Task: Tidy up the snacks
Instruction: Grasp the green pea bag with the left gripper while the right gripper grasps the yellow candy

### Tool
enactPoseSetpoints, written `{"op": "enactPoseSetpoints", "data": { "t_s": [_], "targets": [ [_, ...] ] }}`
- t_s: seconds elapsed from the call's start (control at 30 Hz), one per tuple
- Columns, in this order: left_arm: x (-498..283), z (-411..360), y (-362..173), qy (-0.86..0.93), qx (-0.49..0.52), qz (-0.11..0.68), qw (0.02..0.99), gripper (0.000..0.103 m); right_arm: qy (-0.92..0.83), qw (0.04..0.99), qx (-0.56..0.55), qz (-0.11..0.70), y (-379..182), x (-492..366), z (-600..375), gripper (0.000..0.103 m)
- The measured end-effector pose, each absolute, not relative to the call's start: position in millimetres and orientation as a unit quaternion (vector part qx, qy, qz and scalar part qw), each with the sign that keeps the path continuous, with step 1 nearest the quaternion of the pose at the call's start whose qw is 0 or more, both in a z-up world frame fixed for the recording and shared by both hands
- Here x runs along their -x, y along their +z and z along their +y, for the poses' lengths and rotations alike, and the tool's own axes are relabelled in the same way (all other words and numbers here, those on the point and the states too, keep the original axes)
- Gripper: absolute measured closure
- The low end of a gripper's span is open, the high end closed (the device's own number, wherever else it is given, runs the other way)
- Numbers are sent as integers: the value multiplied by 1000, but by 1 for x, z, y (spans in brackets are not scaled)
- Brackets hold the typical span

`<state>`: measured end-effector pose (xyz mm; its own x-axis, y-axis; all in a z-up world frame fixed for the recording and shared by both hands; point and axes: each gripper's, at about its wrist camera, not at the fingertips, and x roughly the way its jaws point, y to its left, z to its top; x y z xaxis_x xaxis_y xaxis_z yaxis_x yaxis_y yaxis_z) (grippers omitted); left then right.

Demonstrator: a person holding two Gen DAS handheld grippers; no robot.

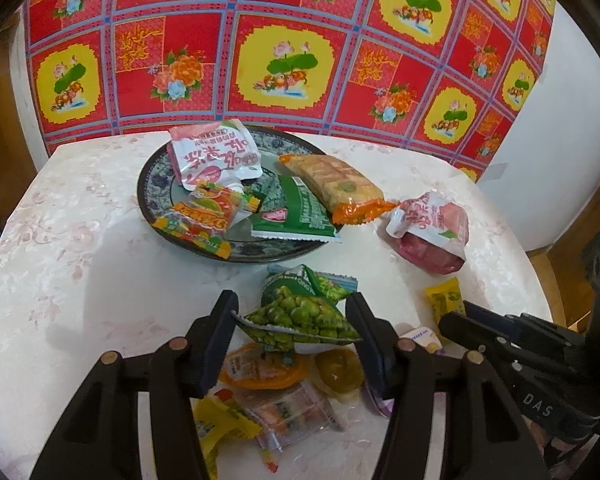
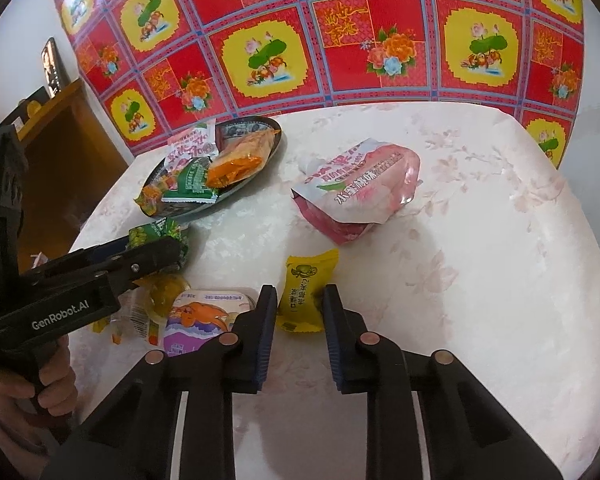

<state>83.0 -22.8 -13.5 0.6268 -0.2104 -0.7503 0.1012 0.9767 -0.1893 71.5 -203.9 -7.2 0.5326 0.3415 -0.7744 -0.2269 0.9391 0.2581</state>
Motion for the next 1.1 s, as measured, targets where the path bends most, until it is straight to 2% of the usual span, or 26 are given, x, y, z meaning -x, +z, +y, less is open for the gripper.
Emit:
{"op": "enactPoseSetpoints", "data": {
  "t_s": [1.1],
  "targets": [
    [-76, 1, 16, -69, 75, 384, 918, 46, 188, 881, -59, 430, 8, -68, -192, 79]
  ]
}}
